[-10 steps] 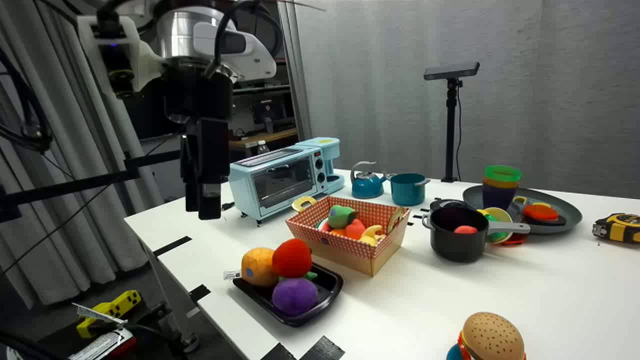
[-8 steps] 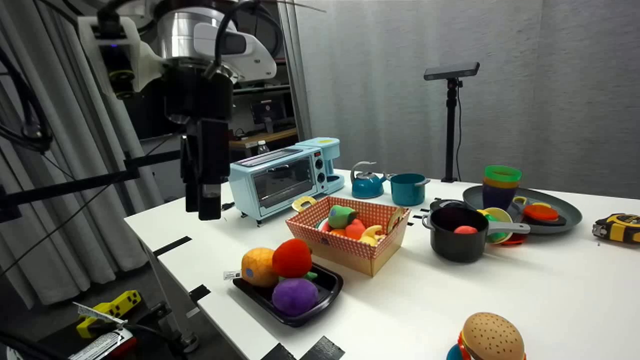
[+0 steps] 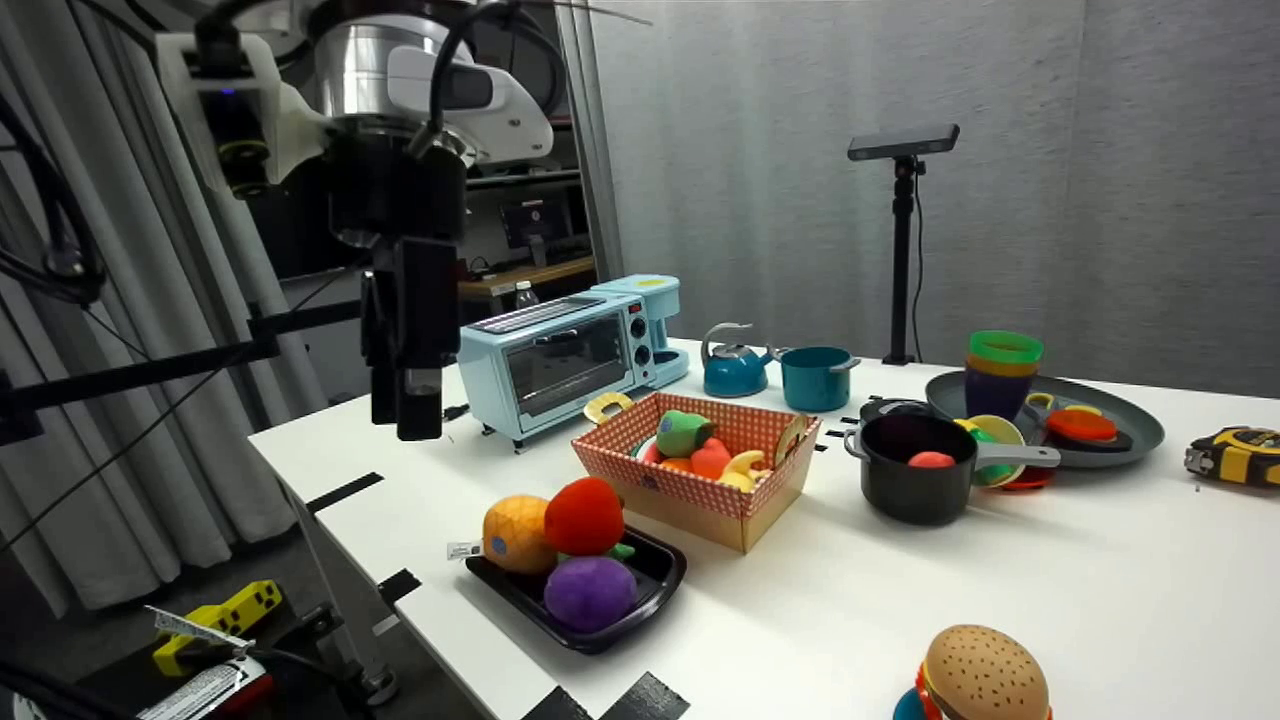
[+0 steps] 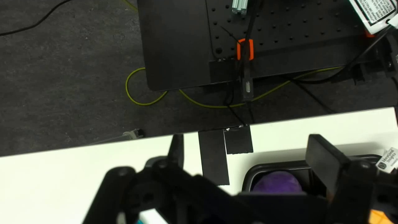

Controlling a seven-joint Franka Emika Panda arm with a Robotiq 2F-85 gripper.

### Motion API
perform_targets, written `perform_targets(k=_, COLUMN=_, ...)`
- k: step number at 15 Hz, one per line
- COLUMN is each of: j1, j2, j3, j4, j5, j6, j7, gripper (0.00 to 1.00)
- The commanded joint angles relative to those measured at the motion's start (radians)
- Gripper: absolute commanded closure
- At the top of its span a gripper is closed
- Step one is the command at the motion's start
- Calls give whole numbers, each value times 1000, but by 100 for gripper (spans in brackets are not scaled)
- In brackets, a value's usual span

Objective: Pick up the mango and green fruit plush toy from the box and put them on the black tray

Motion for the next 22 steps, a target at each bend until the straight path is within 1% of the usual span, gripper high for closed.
perform_targets(k=1, j1=10, j2=-1, j3=-9, j4=2, j5=-4, j6=-4, j7=4, gripper=0)
perform_targets(k=8, j1=10, j2=-1, j3=-9, j4=2, j5=-4, j6=-4, j7=4, gripper=0)
perform_targets(k=12, j1=21, j2=26, j3=-9, j4=24, j5=5, j6=8, j7=-5, gripper=0)
perform_targets(k=17, j1=45, j2=57, j3=-12, j4=84, j5=62, j6=49, j7=2, gripper=0)
perform_targets(k=22, j1=76, j2=91, j3=-7, j4=158, j5=156, j6=136, j7=4, gripper=0)
